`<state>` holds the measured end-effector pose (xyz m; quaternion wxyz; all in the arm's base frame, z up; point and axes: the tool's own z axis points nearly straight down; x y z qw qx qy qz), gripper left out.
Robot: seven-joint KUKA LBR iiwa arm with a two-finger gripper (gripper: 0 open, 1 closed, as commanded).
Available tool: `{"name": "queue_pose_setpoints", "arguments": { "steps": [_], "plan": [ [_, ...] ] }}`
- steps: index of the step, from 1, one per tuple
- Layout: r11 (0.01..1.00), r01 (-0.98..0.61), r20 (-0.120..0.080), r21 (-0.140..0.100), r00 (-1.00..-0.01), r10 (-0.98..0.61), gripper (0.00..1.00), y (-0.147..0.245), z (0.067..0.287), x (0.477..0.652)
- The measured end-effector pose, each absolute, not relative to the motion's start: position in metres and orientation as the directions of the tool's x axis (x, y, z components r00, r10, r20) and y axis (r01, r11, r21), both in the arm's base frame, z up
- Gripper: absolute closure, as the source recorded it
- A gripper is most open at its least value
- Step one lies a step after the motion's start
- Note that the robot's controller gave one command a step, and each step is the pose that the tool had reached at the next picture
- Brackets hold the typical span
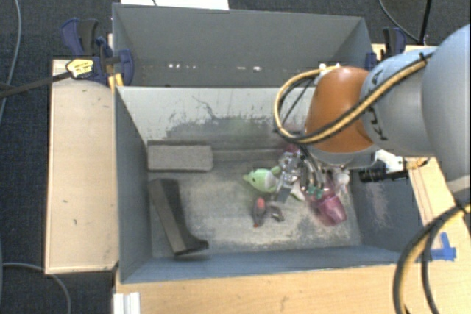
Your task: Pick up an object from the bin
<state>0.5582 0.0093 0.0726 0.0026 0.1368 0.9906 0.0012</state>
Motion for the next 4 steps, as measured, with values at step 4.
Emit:
{"name": "queue_pose_setpoints", "arguments": {
  "steps": [4],
  "plan": [
    [0.964,0.265,-0.011,0.005,-0.964,0.265,1.0,0.02,0.288,0.56]
  ]
}}
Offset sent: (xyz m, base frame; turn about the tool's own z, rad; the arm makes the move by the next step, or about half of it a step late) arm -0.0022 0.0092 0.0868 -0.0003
